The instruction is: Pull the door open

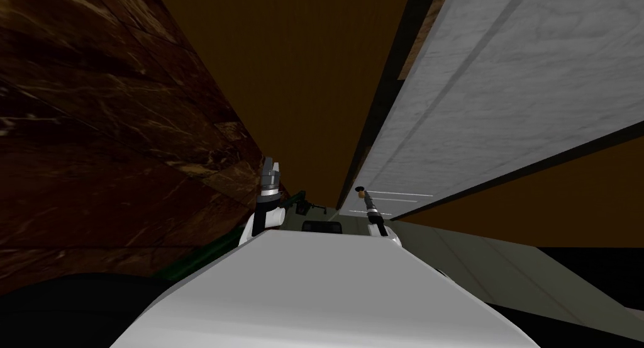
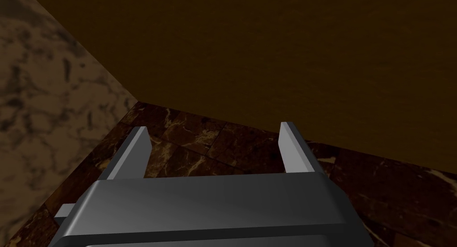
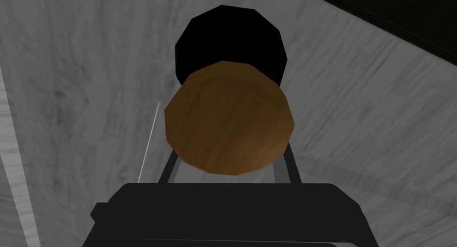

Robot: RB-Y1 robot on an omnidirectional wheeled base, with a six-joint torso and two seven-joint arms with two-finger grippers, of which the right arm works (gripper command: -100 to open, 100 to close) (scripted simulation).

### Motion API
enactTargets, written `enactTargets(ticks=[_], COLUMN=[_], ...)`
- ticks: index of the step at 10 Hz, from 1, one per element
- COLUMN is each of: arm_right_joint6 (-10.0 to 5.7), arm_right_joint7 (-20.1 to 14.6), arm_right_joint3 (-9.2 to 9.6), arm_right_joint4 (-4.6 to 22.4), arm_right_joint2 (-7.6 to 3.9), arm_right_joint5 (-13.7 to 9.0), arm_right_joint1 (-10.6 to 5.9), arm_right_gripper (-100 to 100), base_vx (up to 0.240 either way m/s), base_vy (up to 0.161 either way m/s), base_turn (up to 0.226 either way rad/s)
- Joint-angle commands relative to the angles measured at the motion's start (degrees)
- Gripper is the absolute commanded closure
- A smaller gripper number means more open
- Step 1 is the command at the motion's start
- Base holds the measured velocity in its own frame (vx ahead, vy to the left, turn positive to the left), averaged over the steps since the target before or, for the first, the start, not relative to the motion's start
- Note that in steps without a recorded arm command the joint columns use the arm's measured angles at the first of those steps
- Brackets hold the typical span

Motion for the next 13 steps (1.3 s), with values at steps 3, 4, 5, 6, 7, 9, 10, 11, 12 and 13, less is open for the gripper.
enactTargets(ticks=[3,4,5,6,7,9,10,11,12,13], arm_right_joint6=[-0.13,-0.08,-0.08,-0.02,-0.02,0.08,0.08,0.14,0.14,0.19], arm_right_joint7=[-4.6,-6.7,-7.0,-9.2,-9.3,-13.1,-14.1,-15.8,-16.5,-18.3], arm_right_joint3=[2.01,2.66,2.66,3.31,3.31,4.64,4.64,5.3,5.3,5.97], arm_right_joint4=[1.1,1.2,1.2,1.3,1.3,1.5,1.5,1.6,1.6,1.7], arm_right_joint2=[0.99,0.87,0.87,0.76,0.76,0.52,0.52,0.41,0.41,0.29], arm_right_joint5=[-1.0,-1.9,-1.9,-2.8,-2.8,-4.6,-4.6,-5.5,-5.5,-6.5], arm_right_joint1=[-0.92,-1.09,-1.09,-1.25,-1.25,-1.58,-1.58,-1.75,-1.75,-1.91], arm_right_gripper=[100,100,100,100,100,100,100,100,100,100], base_vx=[-0.042,-0.03,-0.028,-0.044,-0.026,-0.038,-0.043,-0.035,-0.028,-0.046], base_vy=[-0.015,-0.022,-0.015,-0.009,-0.011,-0.022,-0.017,-0.016,-0.007,-0.004], base_turn=[0.021,0.023,-0.001,0.05,0.025,0.037,0.024,0.028,0.01,0.021])
